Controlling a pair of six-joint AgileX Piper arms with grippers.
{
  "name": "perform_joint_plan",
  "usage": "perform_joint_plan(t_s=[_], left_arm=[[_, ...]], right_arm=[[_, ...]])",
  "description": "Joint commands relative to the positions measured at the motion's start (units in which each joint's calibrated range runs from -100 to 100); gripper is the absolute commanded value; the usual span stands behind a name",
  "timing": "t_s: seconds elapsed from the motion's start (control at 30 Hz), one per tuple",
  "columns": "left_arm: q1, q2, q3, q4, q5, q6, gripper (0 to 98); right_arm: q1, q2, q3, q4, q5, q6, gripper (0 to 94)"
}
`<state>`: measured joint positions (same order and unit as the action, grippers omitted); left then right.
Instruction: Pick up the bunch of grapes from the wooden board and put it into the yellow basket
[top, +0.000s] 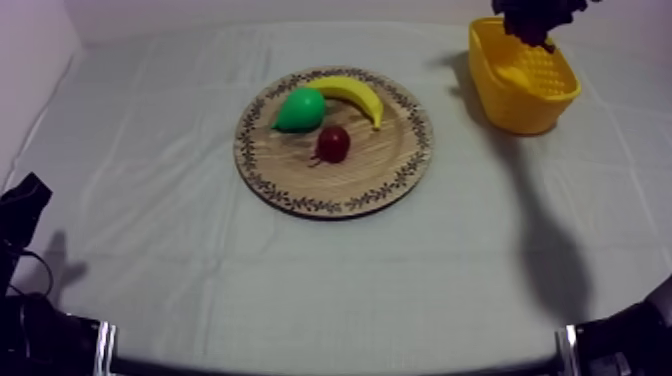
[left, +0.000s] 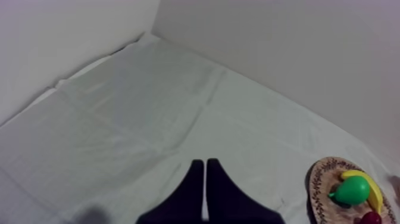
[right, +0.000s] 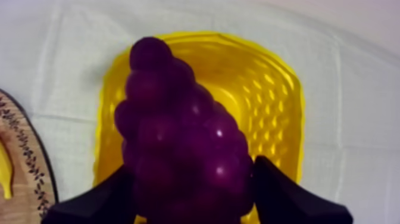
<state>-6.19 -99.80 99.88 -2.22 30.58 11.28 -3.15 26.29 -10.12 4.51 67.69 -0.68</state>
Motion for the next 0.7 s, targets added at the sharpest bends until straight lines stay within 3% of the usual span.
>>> perform_joint_plan(t_s=[0.0, 0.53, 0.67], left_arm=[[0.0, 0.0, 0.0, 0.00, 0.1, 0.0, 0.1], [0.0, 0.0, 0.0, 0.00, 0.1, 0.0, 0.1], [0.0, 0.0, 0.0, 0.00, 0.1, 0.0, 0.1]], right_arm=[[0.2, 1.8, -0.2, 0.0, -0.2, 0.1, 36.3], [1.0, 3.0, 5.9, 0.1, -5.3, 0.4, 41.0], [0.8, 2.5, 7.0, 0.9, -6.3, -1.2, 51.9]])
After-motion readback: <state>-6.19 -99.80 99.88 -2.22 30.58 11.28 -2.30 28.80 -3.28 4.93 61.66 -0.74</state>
